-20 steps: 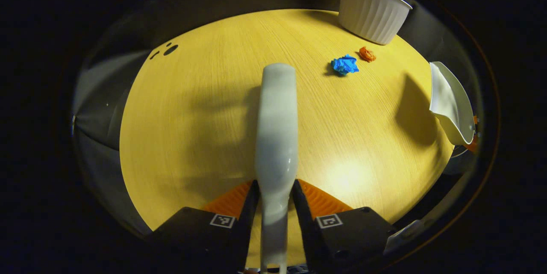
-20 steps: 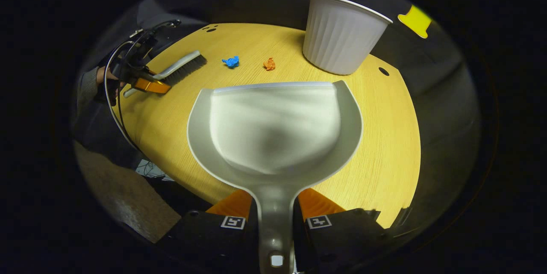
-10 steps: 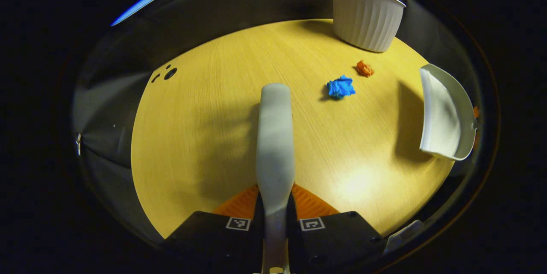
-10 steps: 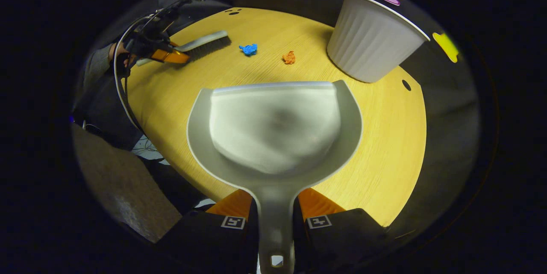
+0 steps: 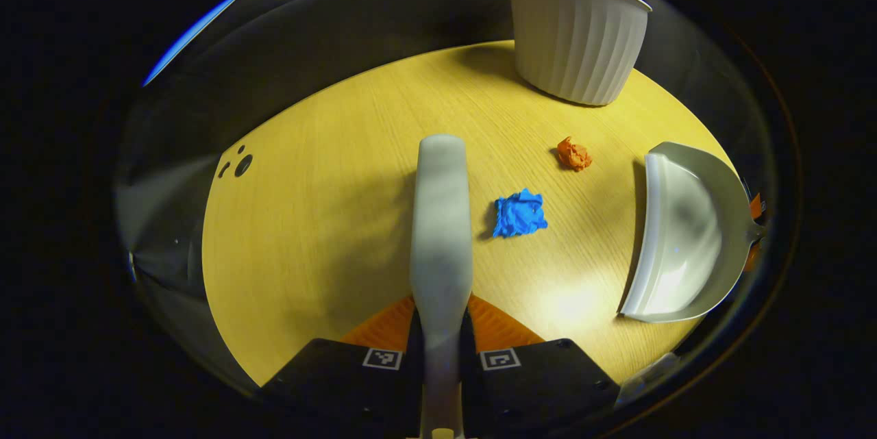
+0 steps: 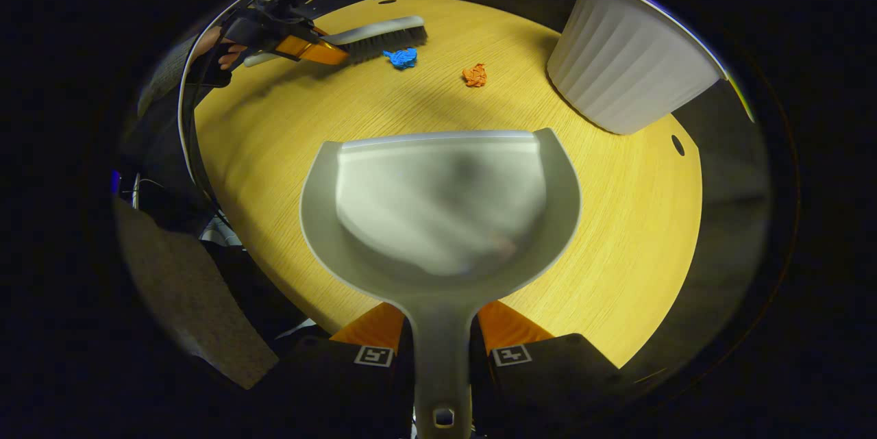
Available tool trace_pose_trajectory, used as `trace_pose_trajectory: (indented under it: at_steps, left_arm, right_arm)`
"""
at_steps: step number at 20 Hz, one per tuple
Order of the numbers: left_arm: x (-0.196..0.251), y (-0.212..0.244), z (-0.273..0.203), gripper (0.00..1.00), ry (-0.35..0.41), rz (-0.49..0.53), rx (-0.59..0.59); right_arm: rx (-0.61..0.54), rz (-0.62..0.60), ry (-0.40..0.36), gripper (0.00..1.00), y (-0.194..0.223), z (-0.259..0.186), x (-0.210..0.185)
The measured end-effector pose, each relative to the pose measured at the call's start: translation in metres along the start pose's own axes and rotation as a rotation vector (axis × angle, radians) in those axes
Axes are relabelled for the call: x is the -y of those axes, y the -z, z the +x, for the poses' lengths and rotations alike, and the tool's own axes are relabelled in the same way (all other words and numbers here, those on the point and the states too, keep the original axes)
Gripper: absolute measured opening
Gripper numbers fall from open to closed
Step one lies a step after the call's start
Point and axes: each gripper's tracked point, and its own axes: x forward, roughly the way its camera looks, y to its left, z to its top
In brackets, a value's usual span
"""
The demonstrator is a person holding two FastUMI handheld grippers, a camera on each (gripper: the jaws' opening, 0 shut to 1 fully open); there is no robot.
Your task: Pick up the small broom and dustpan from the desktop, sweep the trash into the dustpan with the broom, and then empty the trash into the garbage bin.
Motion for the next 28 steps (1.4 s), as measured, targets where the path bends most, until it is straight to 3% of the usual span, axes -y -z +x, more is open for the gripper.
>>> trace_pose_trajectory:
  at_steps: [1, 3, 5, 6, 10, 11, 12, 13, 14, 18, 19, 20, 24, 28]
  left_arm:
    - [0.004, -0.004, 0.005, 0.27, 0.001, 0.013, -0.005]
    - [0.012, -0.013, 0.011, 0.27, 0.005, 0.039, -0.014]
    - [0.024, -0.025, 0.016, 0.27, 0.020, 0.068, -0.014]
    - [0.030, -0.029, 0.017, 0.27, 0.031, 0.080, -0.014]
    - [0.063, -0.041, 0.018, 0.27, 0.099, 0.130, -0.025]
    - [0.072, -0.043, 0.017, 0.27, 0.122, 0.146, -0.025]
    - [0.080, -0.044, 0.015, 0.27, 0.147, 0.160, -0.027]
    - [0.089, -0.044, 0.013, 0.27, 0.172, 0.170, -0.029]
    - [0.100, -0.040, 0.009, 0.27, 0.205, 0.176, -0.034]
    - [0.129, -0.030, -0.010, 0.27, 0.315, 0.176, -0.060]
    - [0.133, -0.029, -0.014, 0.24, 0.333, 0.168, -0.066]
    - [0.138, -0.027, -0.018, 0.27, 0.347, 0.160, -0.070]
    - [0.158, -0.023, -0.035, 0.27, 0.452, 0.135, -0.093]
    - [0.169, -0.017, -0.053, 0.27, 0.474, 0.156, -0.094]
  right_arm:
    - [-0.001, 0.001, -0.007, 0.33, -0.001, 0.001, 0.001]
    - [-0.005, -0.004, -0.020, 0.37, -0.003, 0.003, 0.003]
    - [-0.003, -0.003, -0.036, 0.37, -0.008, 0.007, 0.005]
    - [-0.003, -0.003, -0.043, 0.33, -0.009, 0.008, 0.005]
    - [0.006, -0.007, -0.070, 0.37, -0.014, 0.015, 0.010]
    - [0.010, -0.013, -0.074, 0.33, -0.014, 0.016, 0.013]
    - [0.013, -0.018, -0.077, 0.37, -0.015, 0.017, 0.016]
    - [0.017, -0.020, -0.080, 0.33, -0.017, 0.019, 0.019]
    - [0.021, -0.020, -0.083, 0.37, -0.018, 0.021, 0.022]
    - [0.036, -0.013, -0.089, 0.37, -0.015, 0.017, 0.026]
    - [0.040, -0.017, -0.090, 0.42, -0.014, 0.015, 0.027]
    - [0.043, -0.022, -0.090, 0.37, -0.014, 0.014, 0.026]
    - [0.057, -0.032, -0.094, 0.37, -0.013, 0.016, 0.026]
    - [0.076, -0.017, -0.087, 0.37, -0.012, 0.018, 0.025]
